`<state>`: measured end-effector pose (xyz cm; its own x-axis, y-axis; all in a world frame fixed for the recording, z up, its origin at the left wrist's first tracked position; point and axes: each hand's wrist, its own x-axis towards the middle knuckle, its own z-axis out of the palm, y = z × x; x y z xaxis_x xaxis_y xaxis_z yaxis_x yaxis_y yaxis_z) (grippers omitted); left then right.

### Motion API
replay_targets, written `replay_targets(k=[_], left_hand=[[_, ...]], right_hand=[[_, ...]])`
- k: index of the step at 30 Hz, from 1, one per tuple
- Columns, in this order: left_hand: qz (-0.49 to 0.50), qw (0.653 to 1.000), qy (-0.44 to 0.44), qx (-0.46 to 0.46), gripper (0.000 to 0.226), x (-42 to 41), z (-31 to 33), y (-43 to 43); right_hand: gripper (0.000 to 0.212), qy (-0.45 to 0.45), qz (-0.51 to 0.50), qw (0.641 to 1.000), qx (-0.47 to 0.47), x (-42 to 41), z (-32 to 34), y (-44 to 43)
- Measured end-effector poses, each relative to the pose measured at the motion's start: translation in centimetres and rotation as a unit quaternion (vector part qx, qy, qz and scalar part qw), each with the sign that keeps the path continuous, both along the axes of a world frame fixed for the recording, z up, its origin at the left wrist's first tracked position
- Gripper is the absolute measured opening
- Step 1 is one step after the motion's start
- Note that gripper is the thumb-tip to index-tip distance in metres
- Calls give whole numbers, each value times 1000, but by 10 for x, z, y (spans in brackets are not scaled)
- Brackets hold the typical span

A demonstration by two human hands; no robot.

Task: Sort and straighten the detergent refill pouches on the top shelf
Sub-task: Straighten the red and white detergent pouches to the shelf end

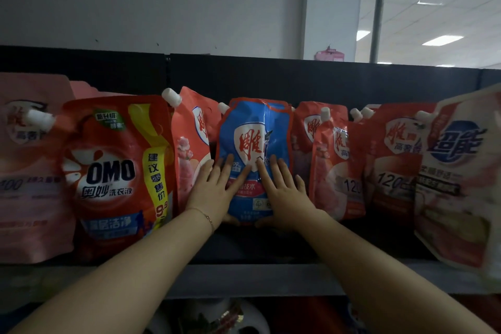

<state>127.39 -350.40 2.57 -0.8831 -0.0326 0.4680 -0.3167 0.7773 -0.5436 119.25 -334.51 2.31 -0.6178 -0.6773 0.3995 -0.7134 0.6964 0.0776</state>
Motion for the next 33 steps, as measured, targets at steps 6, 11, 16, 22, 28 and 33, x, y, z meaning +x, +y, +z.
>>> replay_targets(k=[6, 11, 16, 22, 28, 33], left_hand=[[-3, 998, -40, 58, 116, 10, 0, 11], [-13, 981, -18, 192, 103, 24, 2, 33], [-187, 949, 145, 210, 40, 31, 4, 66], [-263, 897, 59, 349, 22, 5, 8, 126], [-185, 816, 88, 540, 38, -50, 19, 161], [-162, 718, 109, 668, 60, -91, 27, 174]], right_hand=[[123, -10, 13, 1000, -7, 14, -1, 7], [95, -69, 91, 991, -69, 24, 11, 27], [43, -27, 67, 952, -298, 11, 0, 82], [44, -200, -78, 913, -347, -21, -3, 132], [74, -188, -41, 977, -93, -15, 1, 133], [97, -219, -58, 973, -38, -23, -7, 137]])
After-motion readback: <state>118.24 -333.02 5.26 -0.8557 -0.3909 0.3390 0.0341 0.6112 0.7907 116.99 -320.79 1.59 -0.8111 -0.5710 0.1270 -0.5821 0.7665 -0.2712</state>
